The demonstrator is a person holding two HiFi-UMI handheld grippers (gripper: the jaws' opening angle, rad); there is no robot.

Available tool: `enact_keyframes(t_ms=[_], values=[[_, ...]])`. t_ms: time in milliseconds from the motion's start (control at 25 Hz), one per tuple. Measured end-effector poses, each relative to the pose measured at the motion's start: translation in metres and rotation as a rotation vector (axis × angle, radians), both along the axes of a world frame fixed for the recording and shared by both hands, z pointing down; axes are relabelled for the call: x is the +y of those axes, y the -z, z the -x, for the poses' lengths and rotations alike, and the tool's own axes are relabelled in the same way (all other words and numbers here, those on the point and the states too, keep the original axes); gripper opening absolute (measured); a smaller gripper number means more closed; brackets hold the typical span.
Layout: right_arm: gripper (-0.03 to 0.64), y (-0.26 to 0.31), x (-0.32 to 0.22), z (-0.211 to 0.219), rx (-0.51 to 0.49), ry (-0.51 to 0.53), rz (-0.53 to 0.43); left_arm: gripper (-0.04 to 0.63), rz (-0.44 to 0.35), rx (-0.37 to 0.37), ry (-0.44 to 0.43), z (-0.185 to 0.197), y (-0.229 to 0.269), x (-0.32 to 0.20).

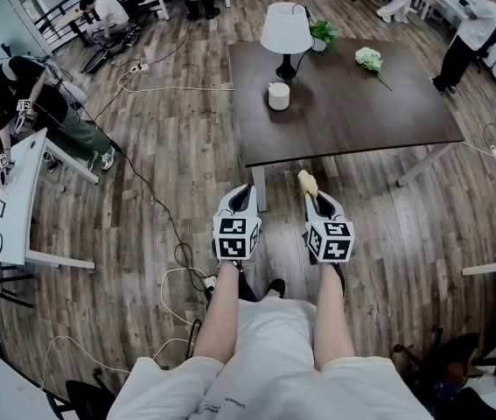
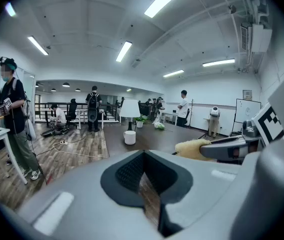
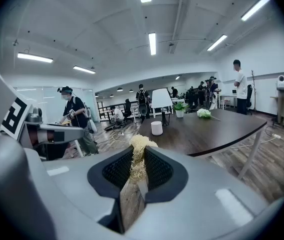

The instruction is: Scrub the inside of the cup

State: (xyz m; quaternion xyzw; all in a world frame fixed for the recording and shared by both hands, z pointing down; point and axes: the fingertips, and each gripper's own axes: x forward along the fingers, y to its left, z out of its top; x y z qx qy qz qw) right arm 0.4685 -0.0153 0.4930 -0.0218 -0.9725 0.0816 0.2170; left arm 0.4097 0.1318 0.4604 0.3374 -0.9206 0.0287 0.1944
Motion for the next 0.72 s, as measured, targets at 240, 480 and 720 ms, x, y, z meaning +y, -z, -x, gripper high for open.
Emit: enact_keyframes(t_ms=[240,480,720], values=[[0.081,-0.004,0.005,0.013,-0.004,0.001,0.012,0.002,0.003,0.011,0.01,0.014,-0.008,0.01],[0.083,-0.005,0.0,0.027,-0.008,-0.024,0.038,0.001,0.003,0.023,0.003,0.028,-0.012,0.007],[0.084,-0.002,0.006,0.054,-0.022,-0.024,0.115,0.002,-0.004,0.042,0.013,0.056,-0.012,0.012]])
